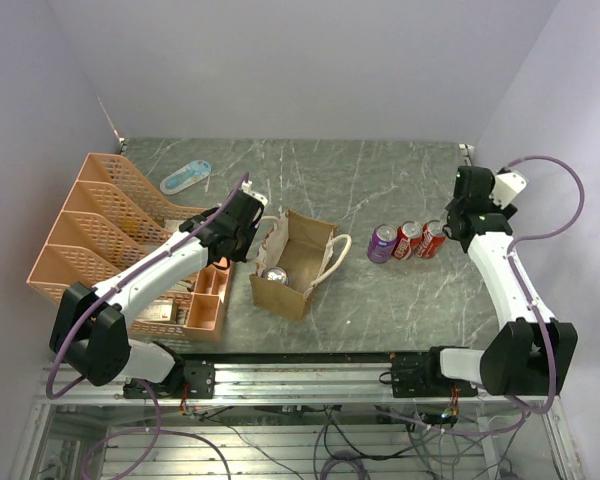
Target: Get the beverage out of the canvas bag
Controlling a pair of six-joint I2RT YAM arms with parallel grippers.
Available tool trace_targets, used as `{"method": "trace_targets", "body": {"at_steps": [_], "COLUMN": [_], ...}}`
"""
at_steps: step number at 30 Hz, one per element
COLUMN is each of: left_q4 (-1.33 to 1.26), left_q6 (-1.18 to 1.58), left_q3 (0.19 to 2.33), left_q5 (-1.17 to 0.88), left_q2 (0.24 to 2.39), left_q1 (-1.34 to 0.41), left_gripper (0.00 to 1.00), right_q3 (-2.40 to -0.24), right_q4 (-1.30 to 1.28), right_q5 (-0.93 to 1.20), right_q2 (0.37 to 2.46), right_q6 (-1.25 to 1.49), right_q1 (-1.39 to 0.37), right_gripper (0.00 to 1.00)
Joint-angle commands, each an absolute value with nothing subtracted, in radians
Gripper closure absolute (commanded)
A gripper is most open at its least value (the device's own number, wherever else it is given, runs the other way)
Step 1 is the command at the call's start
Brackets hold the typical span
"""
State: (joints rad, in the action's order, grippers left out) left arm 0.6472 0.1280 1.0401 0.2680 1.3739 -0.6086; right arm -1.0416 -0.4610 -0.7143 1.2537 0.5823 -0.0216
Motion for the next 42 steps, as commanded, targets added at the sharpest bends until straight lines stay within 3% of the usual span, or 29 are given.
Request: {"method": "trace_targets", "body": {"at_steps": [1, 12, 25, 37, 42], "left_q4": [0.632, 0.632, 0.634, 0.632, 0.632], "left_q6": [0.119, 0.117, 0.117, 0.117, 0.117], "left_q3": [1.07, 1.069, 1.071, 1.071, 1.071], "left_q5": [0.233, 0.255, 0.252, 0.25, 0.251], "left_q2": [1.366, 1.356, 1.352, 1.352, 1.352], "left_q1": [-0.617, -0.618, -0.618, -0.618, -0.618], "left_gripper": [0.93, 0.93, 0.93, 0.93, 0.93], "right_q3": [-1.061, -1.117, -1.009, -1.011, -1.006], "right_q4": [-0.426, -0.603, -0.444, -0.46, -0.448], "right_q5": [-0.659, -0.68, -0.359, -0.295, -0.287], "right_q2": [1.296, 1.489, 1.504, 1.531, 1.521], "right_q6": [0.684, 0.924, 0.94, 0.958, 0.955], "right_q1": [0.052, 0.117, 0.252, 0.251, 0.25], "right_gripper": [1.0, 1.0, 1.0, 1.0, 0.85]}}
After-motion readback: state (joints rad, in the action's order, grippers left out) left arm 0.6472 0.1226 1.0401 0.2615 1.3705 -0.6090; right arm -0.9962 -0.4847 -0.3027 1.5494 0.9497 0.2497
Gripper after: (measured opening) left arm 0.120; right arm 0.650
